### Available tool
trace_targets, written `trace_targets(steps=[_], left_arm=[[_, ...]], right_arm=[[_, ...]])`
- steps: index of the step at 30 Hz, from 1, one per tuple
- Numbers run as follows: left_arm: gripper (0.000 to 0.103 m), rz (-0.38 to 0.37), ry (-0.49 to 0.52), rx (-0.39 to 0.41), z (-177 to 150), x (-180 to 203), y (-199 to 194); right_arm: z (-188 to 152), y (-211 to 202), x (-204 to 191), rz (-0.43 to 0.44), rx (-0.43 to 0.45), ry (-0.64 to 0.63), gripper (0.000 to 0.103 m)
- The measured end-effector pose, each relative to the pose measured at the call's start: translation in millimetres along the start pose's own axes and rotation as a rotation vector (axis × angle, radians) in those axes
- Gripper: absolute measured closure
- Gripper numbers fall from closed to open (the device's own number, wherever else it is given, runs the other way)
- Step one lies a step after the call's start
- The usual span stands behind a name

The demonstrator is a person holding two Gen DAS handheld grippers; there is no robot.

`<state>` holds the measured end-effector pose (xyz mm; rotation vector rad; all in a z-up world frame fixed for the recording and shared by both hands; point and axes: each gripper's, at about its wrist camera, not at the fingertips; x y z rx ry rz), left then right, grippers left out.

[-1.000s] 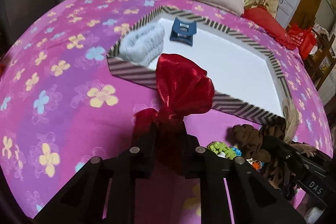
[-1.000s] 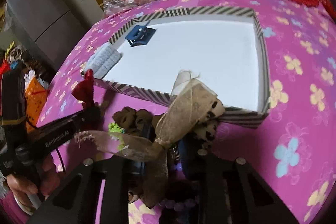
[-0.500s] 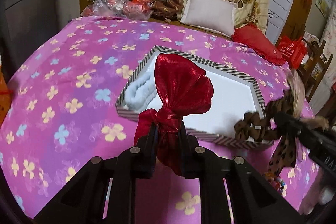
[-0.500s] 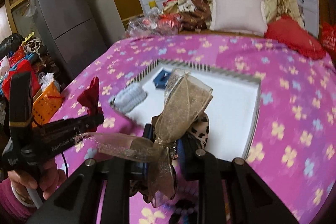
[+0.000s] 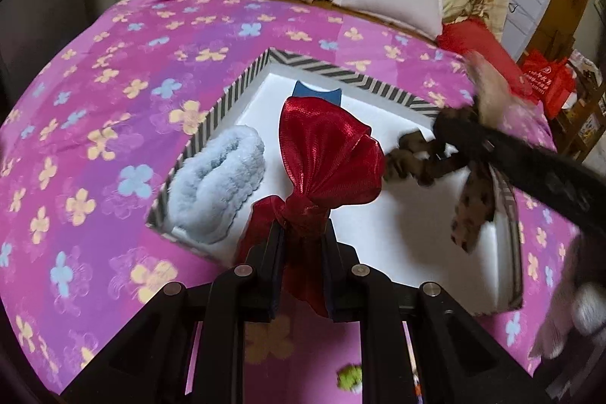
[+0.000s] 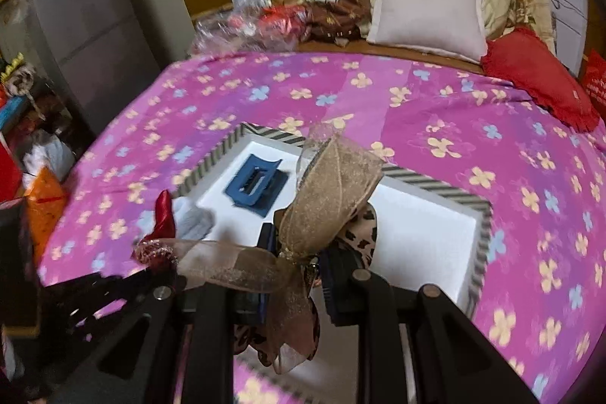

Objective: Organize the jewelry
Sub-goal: 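Lower the red bow into the box with the left tool while the right tool drops the tan bow there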

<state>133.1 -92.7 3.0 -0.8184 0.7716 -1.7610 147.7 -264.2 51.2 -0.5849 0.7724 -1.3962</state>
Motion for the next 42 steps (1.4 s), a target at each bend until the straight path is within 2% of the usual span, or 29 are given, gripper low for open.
trace_targets(steps=[6, 14, 17, 19, 21, 22, 24, 26, 33, 42], left_arm=[[0.077, 0.032, -0.003, -0.028, 4.0, -4.6, 25.7], [0.076, 0.052, -0.029, -0.033, 8.1, -12.0, 43.1], [0.063, 0.06, -0.02, -0.026, 7.9, -10.3, 44.6], [0.058, 0.059, 0.003, -0.019, 7.1, -7.6, 45.2], [0.054, 0.051, 0.011, -0.02, 7.2, -6.2, 44.4], [0.053, 0.041, 0.004, -0.019, 7.5, -6.7, 42.2], [0.044, 0.029, -0.012, -0.011, 8.1, -9.3, 36.5], [0.042, 0.03, -0.025, 0.001, 8.0, -11.4, 30.1], [0.042, 0.041, -0.032, 0.013, 1.5, -12.5, 12.3], [0.042, 0.071, -0.012, 0.067, -14.6, -7.8, -26.6]], right_arm=[[26.7, 53.7, -5.1, -0.037, -0.044, -0.03, 0.081], [43.3, 99.8, -13.6, -0.062, -0.083, -0.043, 0.08], [42.2, 103.4, -6.3, -0.032, -0.084, 0.006, 0.075], [40.2, 99.4, -1.5, 0.005, -0.08, 0.042, 0.053], [39.2, 90.1, 1.0, 0.024, -0.066, 0.06, 0.043], [38.9, 85.4, 1.7, 0.031, -0.059, 0.064, 0.042], [38.4, 74.1, 4.8, 0.041, -0.045, 0.07, 0.042], [37.1, 63.8, 8.3, 0.042, -0.039, 0.074, 0.041], [26.4, 35.9, 13.3, 0.042, -0.038, 0.069, 0.036], [-3.7, -9.2, 2.1, 0.026, -0.02, 0.035, 0.036]])
Point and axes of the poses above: each gripper's, at about its wrist camera, not at the fingertips, and y roughly the way its jaws point, x to its right, z to its top, and after that the axes turned 2 degrees about x, right-handed
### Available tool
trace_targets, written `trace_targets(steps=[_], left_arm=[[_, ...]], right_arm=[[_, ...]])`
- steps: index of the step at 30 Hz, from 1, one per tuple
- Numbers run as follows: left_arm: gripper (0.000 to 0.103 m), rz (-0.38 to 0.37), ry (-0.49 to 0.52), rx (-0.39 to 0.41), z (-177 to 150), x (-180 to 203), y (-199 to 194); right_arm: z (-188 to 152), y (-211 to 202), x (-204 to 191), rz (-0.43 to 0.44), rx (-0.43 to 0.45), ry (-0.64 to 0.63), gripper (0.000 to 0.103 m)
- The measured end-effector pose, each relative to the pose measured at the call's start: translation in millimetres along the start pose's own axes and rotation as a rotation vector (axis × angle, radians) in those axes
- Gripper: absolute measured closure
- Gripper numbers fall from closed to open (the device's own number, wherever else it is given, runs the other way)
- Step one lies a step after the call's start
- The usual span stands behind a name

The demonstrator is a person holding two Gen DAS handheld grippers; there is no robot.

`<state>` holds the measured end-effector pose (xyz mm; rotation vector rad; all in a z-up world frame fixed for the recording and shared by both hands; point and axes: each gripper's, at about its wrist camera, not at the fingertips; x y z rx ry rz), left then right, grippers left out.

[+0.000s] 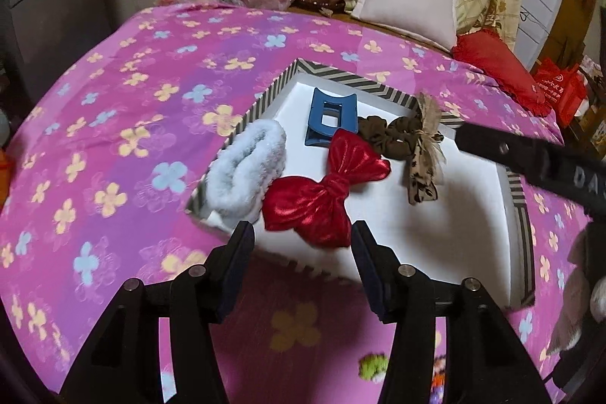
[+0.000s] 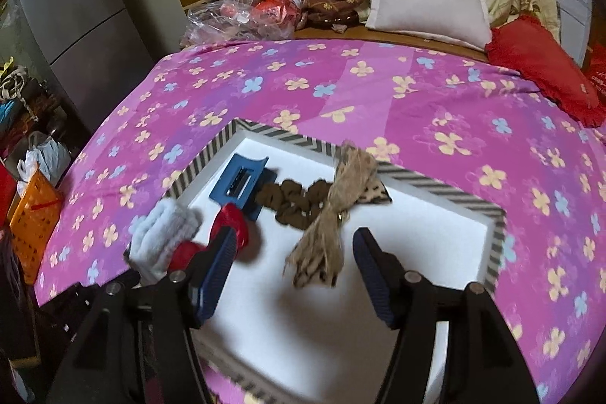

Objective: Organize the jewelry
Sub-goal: 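Lower the red bow into the box with the left tool while the right tool drops the tan bow there, then withdraw both tools from the box toward the bead bracelets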

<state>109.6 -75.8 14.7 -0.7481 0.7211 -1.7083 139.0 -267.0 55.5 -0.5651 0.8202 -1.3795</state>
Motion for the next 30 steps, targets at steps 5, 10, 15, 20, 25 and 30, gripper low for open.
trace_targets(steps=[5, 10, 15, 20, 25, 30], left_arm=[[0.042, 0.015, 0.017, 0.031, -13.9, 0.9, -22.9], [0.042, 0.033, 0.047, 0.057, -29.0, 7.0, -41.5], [0.042, 0.024, 0.064, 0.073, -45.3, 13.3, -59.1], [0.042, 0.036, 0.101, 0.088, -63.2, 22.0, -73.7], [0.042, 0.043, 0.117, 0.106, -80.2, 27.6, -86.9], [0.042, 0.034, 0.119, 0.098, -92.4, 31.7, -94.5]], right_arm=[[-31.0, -35.0, -7.2, -0.008, 0.035, -0.012, 0.036], [-63.3, -63.3, -8.5, 0.0, 0.04, -0.001, 0.035], [-95.2, -87.3, -11.9, 0.008, 0.056, -0.006, 0.035], [-122.9, -108.3, -13.4, 0.002, 0.077, 0.005, 0.034], [-141.0, -127.2, -18.0, -0.049, 0.105, -0.019, 0.029], [-156.5, -143.5, -19.1, -0.065, 0.114, -0.014, 0.024]])
Point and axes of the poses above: each gripper's, at about its wrist camera, not at the fingertips, and y roughly the way its jaws point, x to its right, z to its top, and after that the axes turned 2 degrees about x, right-handed
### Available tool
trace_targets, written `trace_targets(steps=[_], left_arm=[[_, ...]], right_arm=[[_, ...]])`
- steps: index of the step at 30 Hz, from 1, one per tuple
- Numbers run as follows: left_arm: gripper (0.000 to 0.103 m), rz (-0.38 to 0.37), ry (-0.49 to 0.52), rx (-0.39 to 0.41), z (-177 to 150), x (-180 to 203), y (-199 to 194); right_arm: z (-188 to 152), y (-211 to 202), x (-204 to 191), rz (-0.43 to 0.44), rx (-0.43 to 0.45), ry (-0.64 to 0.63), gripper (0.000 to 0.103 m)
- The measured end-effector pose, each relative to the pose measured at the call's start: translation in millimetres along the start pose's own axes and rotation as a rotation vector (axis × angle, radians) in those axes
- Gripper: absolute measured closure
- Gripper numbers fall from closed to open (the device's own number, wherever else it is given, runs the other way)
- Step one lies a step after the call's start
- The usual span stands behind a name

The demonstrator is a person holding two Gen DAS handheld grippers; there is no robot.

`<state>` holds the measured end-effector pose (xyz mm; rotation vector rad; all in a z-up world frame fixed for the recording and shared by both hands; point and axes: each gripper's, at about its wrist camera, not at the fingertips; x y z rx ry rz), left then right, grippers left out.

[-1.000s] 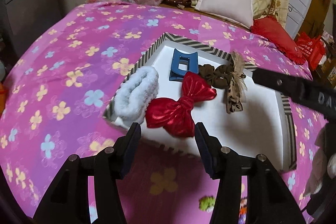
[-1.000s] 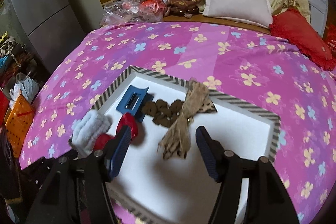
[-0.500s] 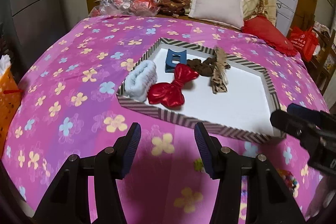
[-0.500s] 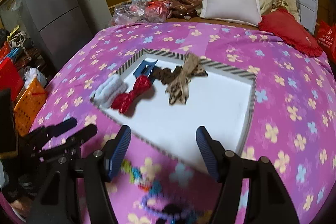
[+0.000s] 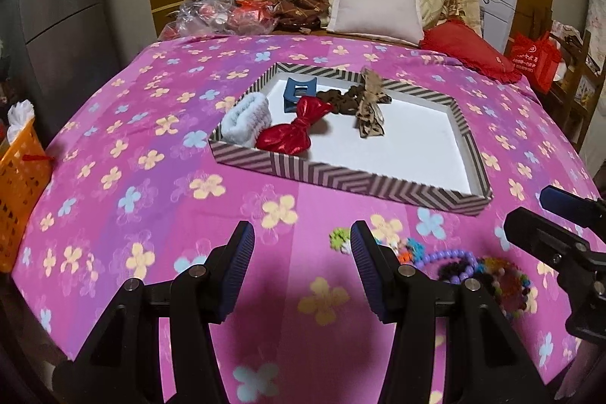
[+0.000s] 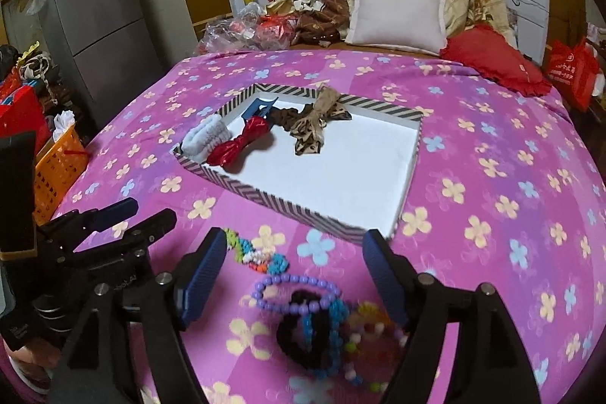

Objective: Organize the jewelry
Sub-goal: 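Withdraw both tools from the box toward the bead bracelets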

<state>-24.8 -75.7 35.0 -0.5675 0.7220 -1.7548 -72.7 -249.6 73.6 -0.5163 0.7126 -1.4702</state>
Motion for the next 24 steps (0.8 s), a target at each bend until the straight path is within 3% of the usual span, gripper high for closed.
trace_targets(steps=[13, 24], left_arm=[[0.042, -0.011, 0.011, 0.01, -16.8, 6.5, -23.6], [0.042, -0.043, -0.002, -0.034, -31.4, 6.0, -24.1]], right_arm=[[-25.1, -34.3, 5.6, -0.031, -0.001, 0.0, 0.017], [-55.8, -41.1, 42.2, -0.029, -0.056, 0.066, 0.017]])
Point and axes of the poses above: each gripper's, at about its wrist camera, not at the fingertips, and y roughly the way its jaws point, x to its right, z to its top, and after that the axes turned 2 degrees about x, right-handed
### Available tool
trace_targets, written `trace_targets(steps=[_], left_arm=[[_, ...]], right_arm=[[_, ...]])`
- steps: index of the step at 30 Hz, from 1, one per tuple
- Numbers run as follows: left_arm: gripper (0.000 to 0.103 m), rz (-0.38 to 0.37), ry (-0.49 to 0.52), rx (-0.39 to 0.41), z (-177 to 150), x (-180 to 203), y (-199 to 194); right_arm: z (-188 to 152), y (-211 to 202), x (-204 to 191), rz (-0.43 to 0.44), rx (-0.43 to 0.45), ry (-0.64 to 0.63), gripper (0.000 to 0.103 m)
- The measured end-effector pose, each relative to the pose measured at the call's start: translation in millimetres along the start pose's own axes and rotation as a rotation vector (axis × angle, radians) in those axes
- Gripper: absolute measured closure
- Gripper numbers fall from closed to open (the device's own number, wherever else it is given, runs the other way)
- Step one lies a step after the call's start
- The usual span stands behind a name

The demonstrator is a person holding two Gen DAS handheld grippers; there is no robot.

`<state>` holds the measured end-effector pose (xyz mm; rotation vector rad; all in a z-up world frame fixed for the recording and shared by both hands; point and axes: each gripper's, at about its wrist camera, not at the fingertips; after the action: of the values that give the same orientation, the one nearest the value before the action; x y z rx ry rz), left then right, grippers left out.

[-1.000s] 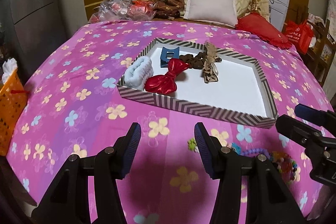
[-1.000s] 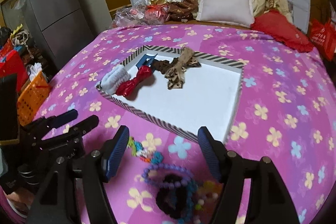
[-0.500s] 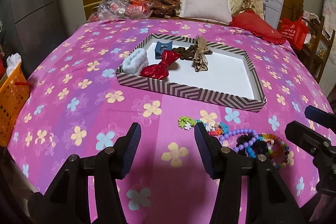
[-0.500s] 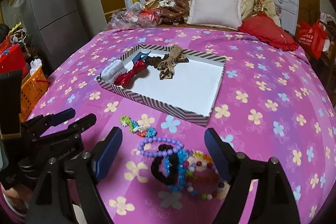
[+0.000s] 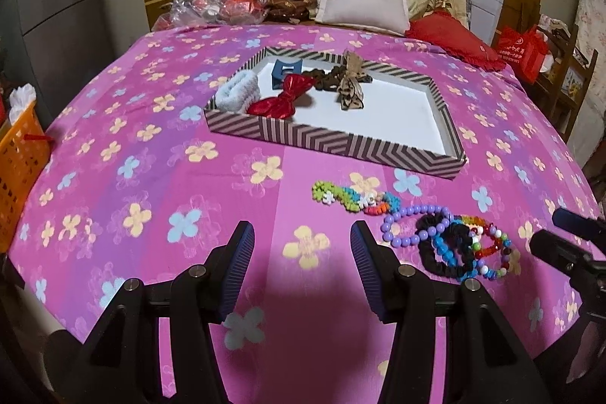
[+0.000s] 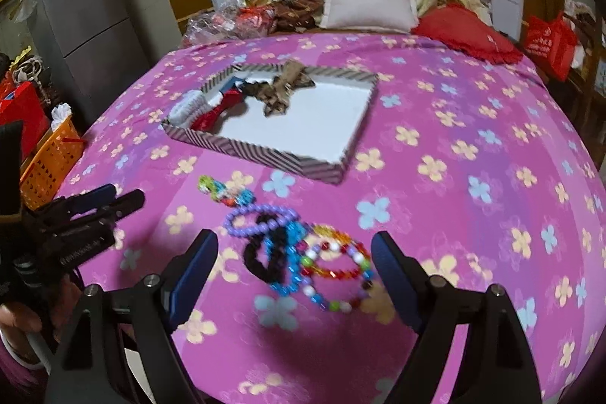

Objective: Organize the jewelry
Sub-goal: 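Withdraw both tools from the box toward the bead bracelets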

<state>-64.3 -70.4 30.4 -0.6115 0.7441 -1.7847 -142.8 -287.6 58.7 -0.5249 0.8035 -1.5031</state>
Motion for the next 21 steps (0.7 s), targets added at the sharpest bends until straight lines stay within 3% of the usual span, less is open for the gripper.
trace_targets(steps=[7, 15, 19, 21], left_arm=[[0.042, -0.026, -0.002, -0.037, -6.8, 0.6, 9.9], [0.042, -0.019, -0.05, -0.107, -13.2, -16.3, 32.0], [0.042, -0.014, -0.066, -0.107, -12.6, -20.7, 35.1], [0.042, -0.017, -0.065, -0.101, -10.7, -21.1, 35.8]], right_arm=[[-23.1, 10.3, 17.2, -0.018, -0.056, 0.003, 0.024], [-23.7, 15.1, 6.5, 0.024, -0.051, -0.026, 0.026], [-19.0, 30.6, -14.6, 0.031, -0.051, -0.104, 0.049], [-16.3, 40.8, -20.1, 0.032, -0.061, -0.109, 0.051]])
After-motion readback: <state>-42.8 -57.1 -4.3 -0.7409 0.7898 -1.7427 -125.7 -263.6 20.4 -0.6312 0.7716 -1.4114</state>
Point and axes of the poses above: each gripper's, at about its wrist camera, not at the fingertips, and y roughly the way its jaws point, x to its right, z to its top, and after that the axes turned 2 degrees about x, right-handed
